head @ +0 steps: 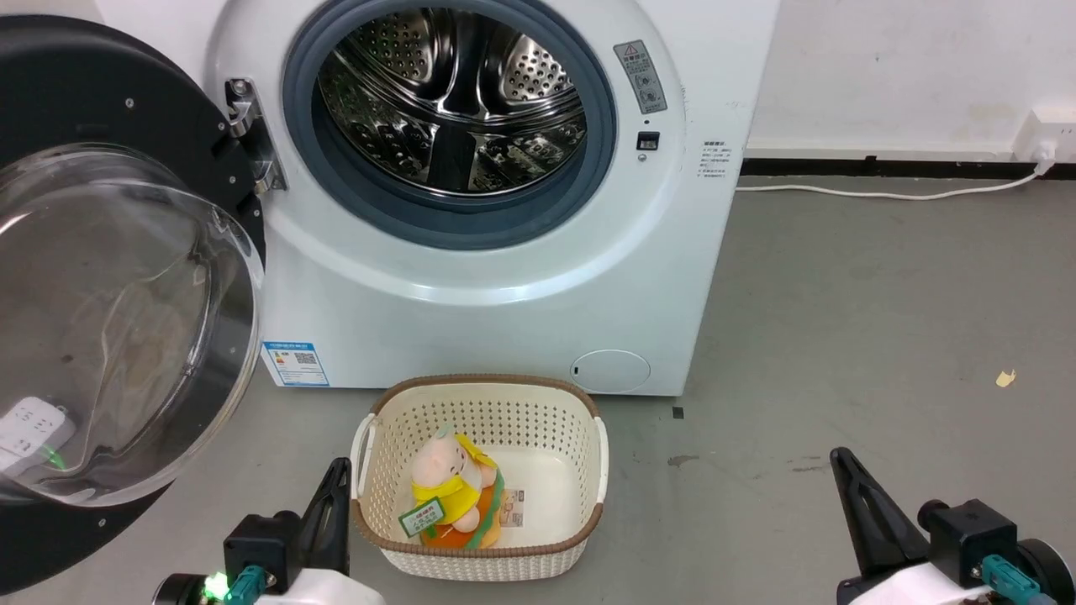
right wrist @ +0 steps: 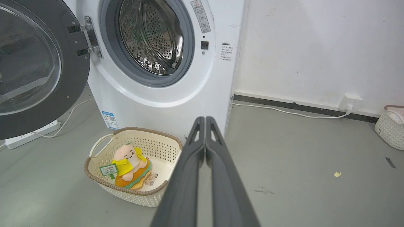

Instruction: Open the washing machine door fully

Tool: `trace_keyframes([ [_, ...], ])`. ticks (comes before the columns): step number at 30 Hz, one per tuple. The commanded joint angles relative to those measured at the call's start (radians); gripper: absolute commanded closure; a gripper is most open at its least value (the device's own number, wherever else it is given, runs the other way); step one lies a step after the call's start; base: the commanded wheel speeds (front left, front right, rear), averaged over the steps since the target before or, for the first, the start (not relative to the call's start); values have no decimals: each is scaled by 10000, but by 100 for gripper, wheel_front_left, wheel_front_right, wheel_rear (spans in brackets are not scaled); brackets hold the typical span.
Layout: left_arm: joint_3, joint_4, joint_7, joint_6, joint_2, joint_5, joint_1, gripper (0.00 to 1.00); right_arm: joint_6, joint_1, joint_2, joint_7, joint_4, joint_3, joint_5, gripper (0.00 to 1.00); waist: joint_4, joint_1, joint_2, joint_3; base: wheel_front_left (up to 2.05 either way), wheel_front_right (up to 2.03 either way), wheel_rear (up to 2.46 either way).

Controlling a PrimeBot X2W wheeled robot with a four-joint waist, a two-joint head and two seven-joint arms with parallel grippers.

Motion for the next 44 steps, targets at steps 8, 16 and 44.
trace_keyframes([
  [8,56,-187,221,113,6,168,-262,100,6,-311,38,227,-85,56,-62,100,-43,0,0,56,0,0,0],
  [16,79,-276,364,164,6,256,-318,100,6,-389,41,371,-100,82,-101,100,-77,0,0,101,0,0,0],
  [44,174,-632,936,368,7,606,-544,100,8,-697,53,946,-158,184,-259,100,-216,-1,0,280,0,0,0],
])
